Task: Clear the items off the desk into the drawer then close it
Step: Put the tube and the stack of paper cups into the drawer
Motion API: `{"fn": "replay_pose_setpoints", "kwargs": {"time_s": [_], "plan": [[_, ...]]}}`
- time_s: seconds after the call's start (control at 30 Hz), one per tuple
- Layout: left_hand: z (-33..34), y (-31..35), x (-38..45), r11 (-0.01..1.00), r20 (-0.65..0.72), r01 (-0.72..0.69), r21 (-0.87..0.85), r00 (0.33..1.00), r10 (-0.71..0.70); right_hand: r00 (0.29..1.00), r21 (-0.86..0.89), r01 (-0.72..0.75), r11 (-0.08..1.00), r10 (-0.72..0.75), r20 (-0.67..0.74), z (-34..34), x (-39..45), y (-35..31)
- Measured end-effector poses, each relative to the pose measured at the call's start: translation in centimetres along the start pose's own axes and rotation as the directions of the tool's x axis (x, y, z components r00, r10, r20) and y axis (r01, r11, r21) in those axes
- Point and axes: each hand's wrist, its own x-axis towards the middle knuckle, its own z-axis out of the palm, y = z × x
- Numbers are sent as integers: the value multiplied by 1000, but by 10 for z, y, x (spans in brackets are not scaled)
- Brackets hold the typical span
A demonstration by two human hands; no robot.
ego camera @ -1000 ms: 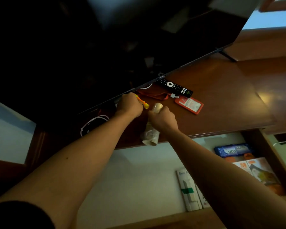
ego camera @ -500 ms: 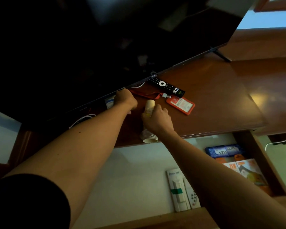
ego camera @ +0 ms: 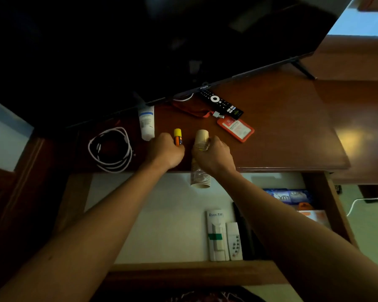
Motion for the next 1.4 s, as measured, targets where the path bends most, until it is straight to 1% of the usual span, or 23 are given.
{"fn": "replay_pose_setpoints", "kwargs": {"time_s": [0.1,0.23,0.4,0.5,0.63,0.7,0.83,0.93,1.13,1.23,1.4], "plan": [[12,-11,-37,1000,3,-4,-19,1000,4,999,-16,51,999,-50,8,2,-19,12],[31,-29,-82,997,-34,-1,-72,999,-1,992,-22,113,993,-111,54,6,-54,32],[57,-54,-126,995,-41,3,-101,999,-8,989,-22,107,994,-104,104,22,-91,63],[76,-74,-133,994,29,37,-98,999,-34,992,-69,51,996,-42,122,37,-99,78],[99,-98,-130,995,192,99,-16,977,-94,984,-114,-32,993,52,171,61,-103,89],[107,-105,-128,992,261,126,24,957,-128,977,-149,-49,988,78,199,70,-102,93],[113,-121,-125,985,342,147,88,924,-168,951,-282,-39,959,123,285,88,-99,92],[118,-131,-124,987,389,123,102,908,-154,948,-346,-20,938,128,292,98,-98,92],[120,-137,-125,992,402,37,117,912,-82,954,-435,2,900,129,271,102,-96,89],[121,-136,-127,994,448,8,106,892,-55,954,-494,26,869,126,272,97,-96,89],[121,-132,-134,997,497,-36,70,868,-3,937,-472,-18,881,180,300,91,-98,92]]}}
